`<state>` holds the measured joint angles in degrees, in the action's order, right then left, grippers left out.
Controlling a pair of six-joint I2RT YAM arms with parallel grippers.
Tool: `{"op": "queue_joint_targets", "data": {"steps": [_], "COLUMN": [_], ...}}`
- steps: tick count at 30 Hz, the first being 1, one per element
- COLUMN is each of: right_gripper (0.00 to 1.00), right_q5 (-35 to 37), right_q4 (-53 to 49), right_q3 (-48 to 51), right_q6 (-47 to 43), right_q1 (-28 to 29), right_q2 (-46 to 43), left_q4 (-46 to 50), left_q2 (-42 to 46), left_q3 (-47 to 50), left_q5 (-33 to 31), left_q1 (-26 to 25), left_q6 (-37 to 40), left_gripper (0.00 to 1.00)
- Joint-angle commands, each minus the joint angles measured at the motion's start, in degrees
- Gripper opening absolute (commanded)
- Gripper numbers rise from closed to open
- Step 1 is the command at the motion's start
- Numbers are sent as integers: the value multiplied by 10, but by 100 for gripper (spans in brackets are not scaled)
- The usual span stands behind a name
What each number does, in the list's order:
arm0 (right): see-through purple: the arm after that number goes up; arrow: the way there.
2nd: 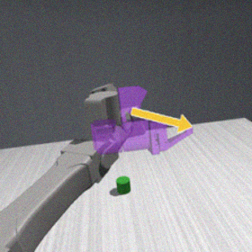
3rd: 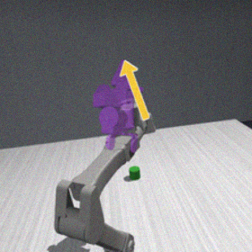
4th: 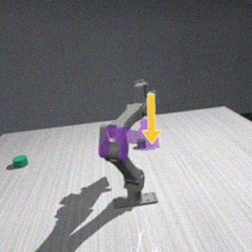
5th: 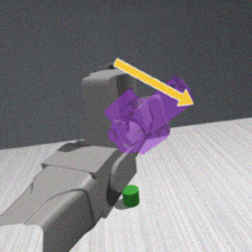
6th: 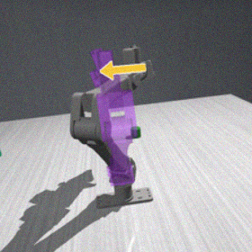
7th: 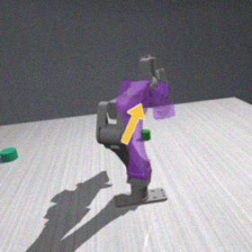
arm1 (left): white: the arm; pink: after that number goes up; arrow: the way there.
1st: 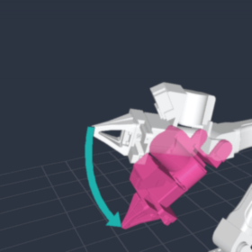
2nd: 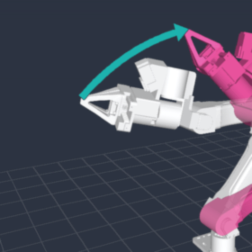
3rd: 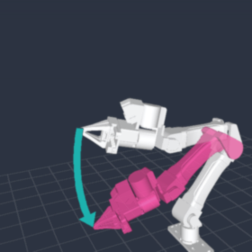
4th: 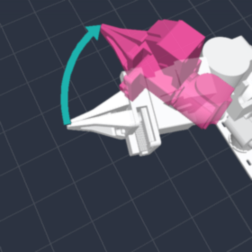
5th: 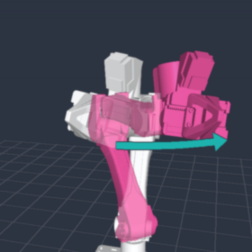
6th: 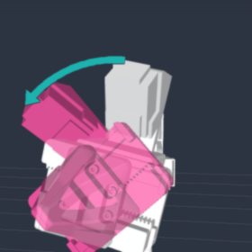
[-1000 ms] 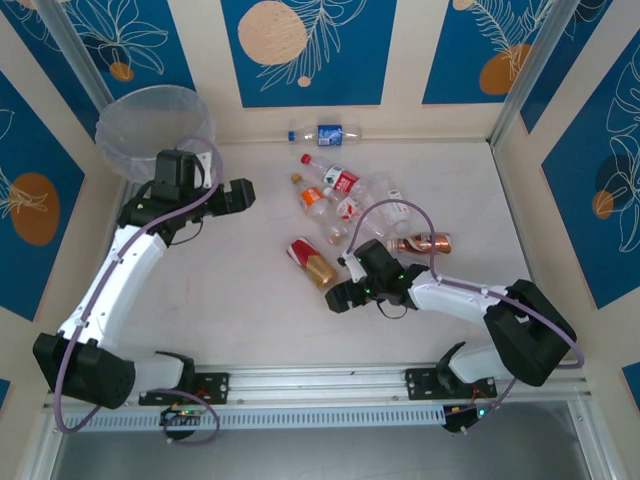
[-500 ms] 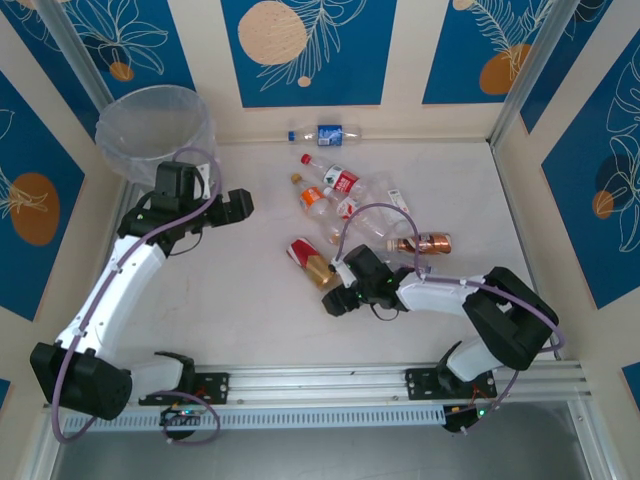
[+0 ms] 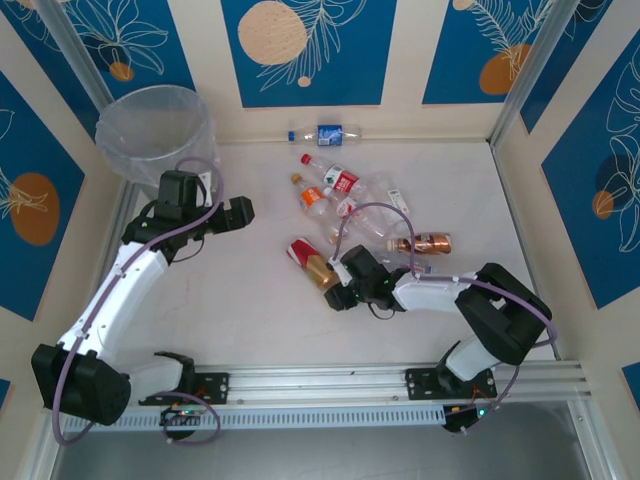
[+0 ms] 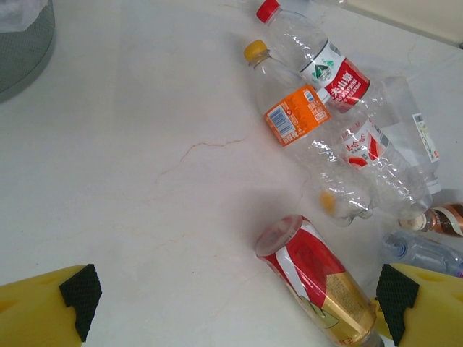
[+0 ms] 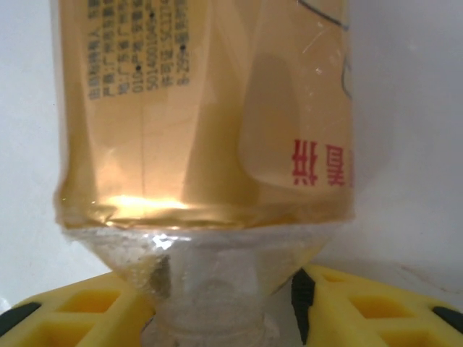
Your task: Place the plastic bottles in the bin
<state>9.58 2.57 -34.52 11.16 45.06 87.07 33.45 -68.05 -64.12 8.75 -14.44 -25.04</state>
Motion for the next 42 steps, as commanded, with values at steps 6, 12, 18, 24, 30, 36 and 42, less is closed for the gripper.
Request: {"op": "queue_joint_targets", "data": {"steps": [6, 12, 18, 24, 30, 36, 42], "right_gripper": [33, 19, 0, 0, 0, 0, 0], "right_q5": [-16, -15, -17, -17, -21, 12, 6], "right_q4": [6, 1, -2, 2, 0, 37, 75], "right_q3": [-11, -17, -19, -27, -43, -49, -60], "right_q6": [-9, -10, -11, 3, 39, 105, 119], "right_q1": [12, 13, 15, 15, 16, 14, 15], "right_q2": [12, 2, -18, -53, -83, -96, -91], "left_q4": [6, 2, -1, -29, -149, -152, -188], "left_q2": [-11, -19, -17, -23, -37, -53, -74], "left_q3": [1, 4, 7, 17, 37, 35, 53], "left_q5": [6, 18, 26, 76, 208, 191, 120], "left_q1": [-4, -4, -4, -4, -6, -29, -97], "left_q6": [-8, -5, 0, -19, -119, -122, -160], "left_gripper": [99, 99, 99, 99, 99, 99, 99]}}
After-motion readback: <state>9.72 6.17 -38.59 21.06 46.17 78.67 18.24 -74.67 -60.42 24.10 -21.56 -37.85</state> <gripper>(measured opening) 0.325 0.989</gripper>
